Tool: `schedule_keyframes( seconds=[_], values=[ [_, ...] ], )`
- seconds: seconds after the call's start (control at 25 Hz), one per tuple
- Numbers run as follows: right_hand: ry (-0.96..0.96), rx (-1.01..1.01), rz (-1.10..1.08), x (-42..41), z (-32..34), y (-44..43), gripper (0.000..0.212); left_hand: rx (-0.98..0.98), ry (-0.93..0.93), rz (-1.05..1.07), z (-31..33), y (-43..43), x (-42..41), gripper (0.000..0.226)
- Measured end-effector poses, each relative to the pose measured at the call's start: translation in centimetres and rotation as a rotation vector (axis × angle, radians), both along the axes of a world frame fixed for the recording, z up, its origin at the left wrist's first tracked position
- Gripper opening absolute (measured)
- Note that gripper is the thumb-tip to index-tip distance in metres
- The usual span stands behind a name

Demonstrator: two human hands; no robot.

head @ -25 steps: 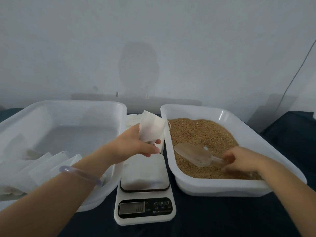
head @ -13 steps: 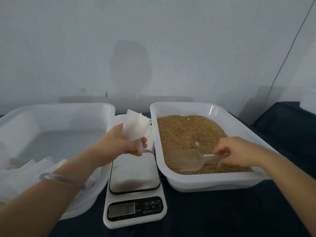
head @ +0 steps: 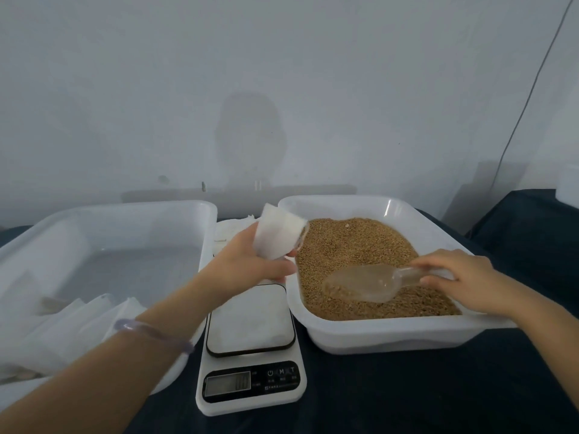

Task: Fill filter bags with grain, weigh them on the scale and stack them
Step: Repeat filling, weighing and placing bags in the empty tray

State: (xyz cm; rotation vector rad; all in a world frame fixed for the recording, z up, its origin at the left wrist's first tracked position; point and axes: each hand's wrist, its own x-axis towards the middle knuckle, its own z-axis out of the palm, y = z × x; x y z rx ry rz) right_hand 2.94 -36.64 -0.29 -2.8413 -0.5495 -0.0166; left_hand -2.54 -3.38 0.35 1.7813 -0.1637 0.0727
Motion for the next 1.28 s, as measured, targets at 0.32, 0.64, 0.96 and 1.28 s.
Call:
schedule_keyframes(
  seconds=[0.32, 0.64, 0.96, 1.28],
  values=[
    [-0.064, 0.239, -0.067, -1.6, 4.0, -2.5, 0.03, 0.37, -0.251, 0.302, -3.1, -6.2, 2.8, 0.045],
    [-0.228, 0.156, 0.011, -1.4, 8.4, -1.9, 0.026, 0.535, -0.36, 0.354, -3.7, -6.5, 3.1, 0.042],
    [-0.268, -0.086, 0.058, -0.4, 10.9, -0.1, 0.024, 0.577, -0.407, 0.347, -3.8, -6.6, 3.1, 0.04],
    [-0.424, -0.146, 0.069, 0.1, 12.3, 1.0, 0.026, 0.611, -0.431, 0.368, -3.8, -6.7, 3.2, 0.033]
  ],
)
